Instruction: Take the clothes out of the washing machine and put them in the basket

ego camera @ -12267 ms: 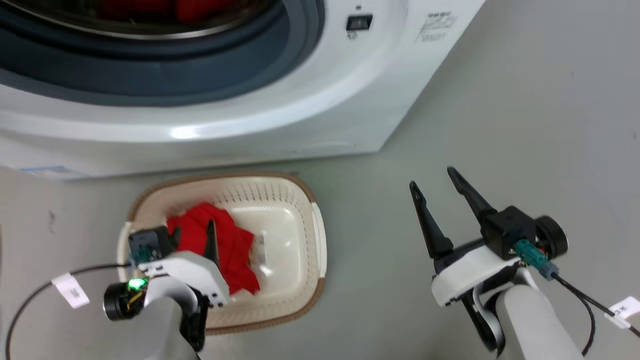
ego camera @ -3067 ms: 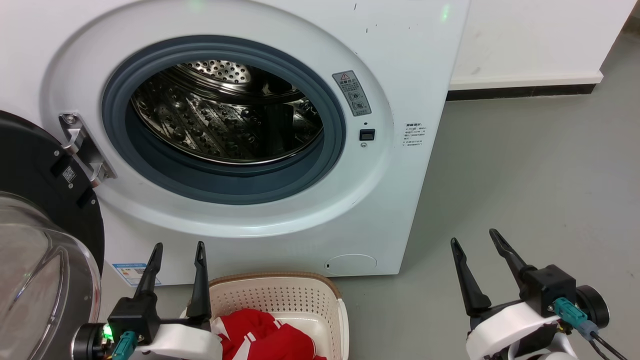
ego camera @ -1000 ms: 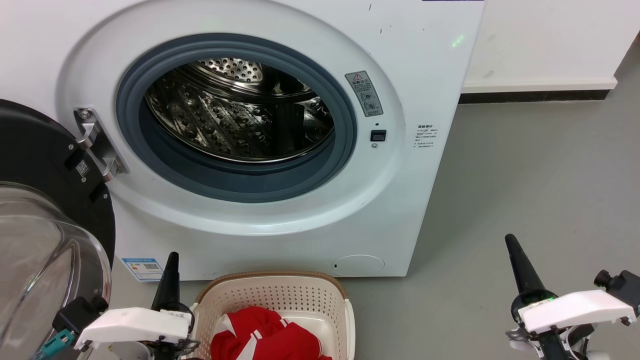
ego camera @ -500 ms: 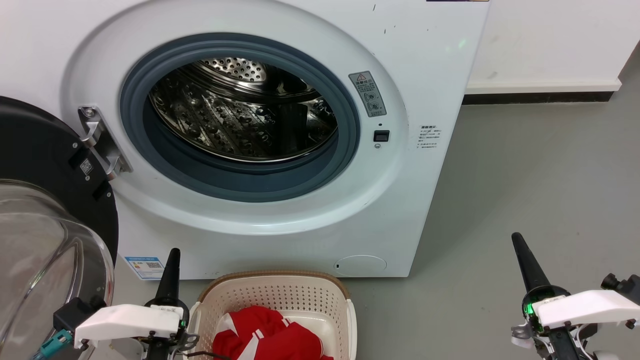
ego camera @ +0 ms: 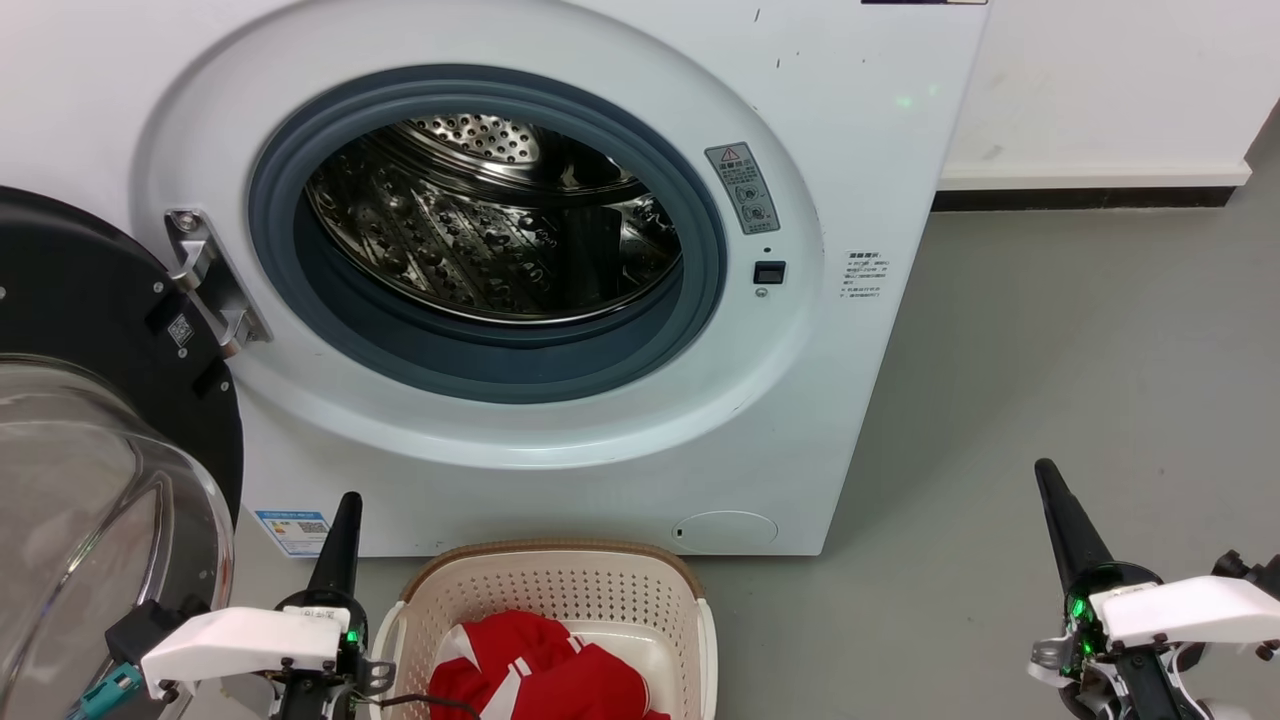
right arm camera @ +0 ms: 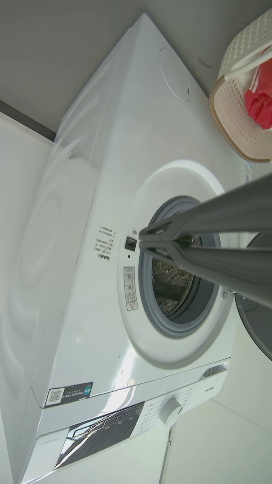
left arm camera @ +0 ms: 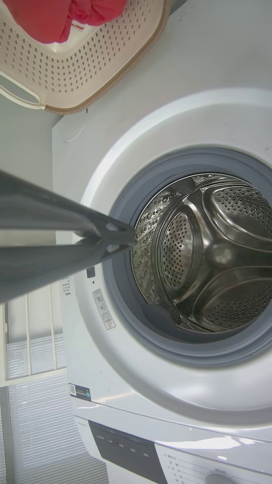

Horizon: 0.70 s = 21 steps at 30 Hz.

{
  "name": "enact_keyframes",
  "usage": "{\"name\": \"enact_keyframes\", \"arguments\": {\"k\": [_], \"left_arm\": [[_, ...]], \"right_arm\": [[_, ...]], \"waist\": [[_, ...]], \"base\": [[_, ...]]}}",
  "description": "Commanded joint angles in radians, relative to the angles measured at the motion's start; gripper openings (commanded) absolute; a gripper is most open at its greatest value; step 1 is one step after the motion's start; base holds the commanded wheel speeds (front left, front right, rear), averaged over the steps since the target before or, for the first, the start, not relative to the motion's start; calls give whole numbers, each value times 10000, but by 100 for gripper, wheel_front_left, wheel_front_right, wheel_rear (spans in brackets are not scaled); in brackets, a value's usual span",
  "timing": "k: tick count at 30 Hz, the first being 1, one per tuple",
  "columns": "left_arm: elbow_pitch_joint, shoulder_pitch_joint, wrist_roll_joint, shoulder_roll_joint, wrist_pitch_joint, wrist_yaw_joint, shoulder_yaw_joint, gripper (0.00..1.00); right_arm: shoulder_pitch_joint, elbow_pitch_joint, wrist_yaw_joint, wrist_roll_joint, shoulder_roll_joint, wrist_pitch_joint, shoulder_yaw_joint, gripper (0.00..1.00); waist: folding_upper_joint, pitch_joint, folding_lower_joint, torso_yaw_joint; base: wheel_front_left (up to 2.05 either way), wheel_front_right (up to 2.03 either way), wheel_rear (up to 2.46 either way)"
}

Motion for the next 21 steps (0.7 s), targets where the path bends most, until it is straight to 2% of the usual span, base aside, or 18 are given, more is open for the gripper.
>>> {"name": "enact_keyframes", "arguments": {"k": [1, 21], "left_arm": [[-3, -228, -251, 1, 70, -50, 30, 0], [148, -349, -1881, -11, 489, -159, 144, 0]], "right_arm": [[-191, 5, -1, 280, -29, 39, -51, 0], [-314, 200, -2, 1921, 20, 305, -327, 0]], "waist": [[0, -1, 0, 10], [0, -10, 0, 122]], "base": [[0, 0, 0], [0, 0, 0]]}}
